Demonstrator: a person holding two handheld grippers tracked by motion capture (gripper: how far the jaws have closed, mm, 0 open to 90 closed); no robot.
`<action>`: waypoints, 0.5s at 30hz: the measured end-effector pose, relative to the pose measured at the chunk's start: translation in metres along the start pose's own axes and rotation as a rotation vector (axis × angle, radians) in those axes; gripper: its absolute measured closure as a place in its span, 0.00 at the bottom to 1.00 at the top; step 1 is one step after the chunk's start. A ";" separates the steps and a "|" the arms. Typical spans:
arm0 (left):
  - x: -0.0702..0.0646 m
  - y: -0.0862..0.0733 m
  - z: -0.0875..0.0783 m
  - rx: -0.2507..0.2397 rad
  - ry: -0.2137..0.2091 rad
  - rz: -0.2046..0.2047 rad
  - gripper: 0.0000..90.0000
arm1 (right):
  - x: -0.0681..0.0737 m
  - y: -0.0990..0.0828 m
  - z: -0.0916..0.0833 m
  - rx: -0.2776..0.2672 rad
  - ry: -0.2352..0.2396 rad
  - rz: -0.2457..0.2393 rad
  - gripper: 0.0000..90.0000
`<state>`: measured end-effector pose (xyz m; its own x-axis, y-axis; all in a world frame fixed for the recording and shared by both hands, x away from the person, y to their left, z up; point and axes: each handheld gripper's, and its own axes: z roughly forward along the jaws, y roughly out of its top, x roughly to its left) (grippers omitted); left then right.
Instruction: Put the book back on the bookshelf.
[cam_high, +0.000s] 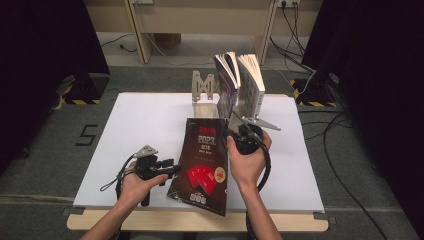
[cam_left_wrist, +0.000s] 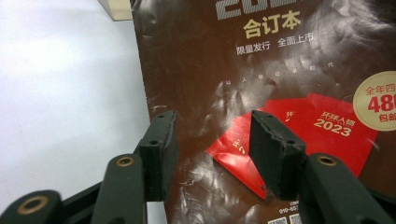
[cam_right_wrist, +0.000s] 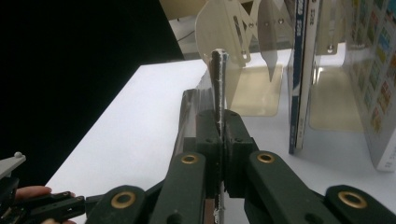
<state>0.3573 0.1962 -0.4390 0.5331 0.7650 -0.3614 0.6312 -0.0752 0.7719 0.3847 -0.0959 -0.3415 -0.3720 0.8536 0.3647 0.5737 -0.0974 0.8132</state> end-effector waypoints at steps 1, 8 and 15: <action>0.000 0.000 0.000 -0.002 -0.004 0.001 0.55 | 0.002 0.000 0.000 -0.007 0.000 0.003 0.97; 0.000 0.002 -0.001 -0.013 -0.005 0.009 0.55 | 0.008 0.005 -0.005 -0.052 -0.025 -0.019 0.97; -0.002 0.005 -0.002 -0.028 -0.012 0.014 0.54 | 0.012 0.011 -0.007 -0.110 -0.053 -0.031 0.97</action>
<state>0.3581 0.1953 -0.4334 0.5482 0.7565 -0.3565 0.6079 -0.0678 0.7911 0.3816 -0.0904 -0.3248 -0.3473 0.8828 0.3164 0.4778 -0.1238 0.8697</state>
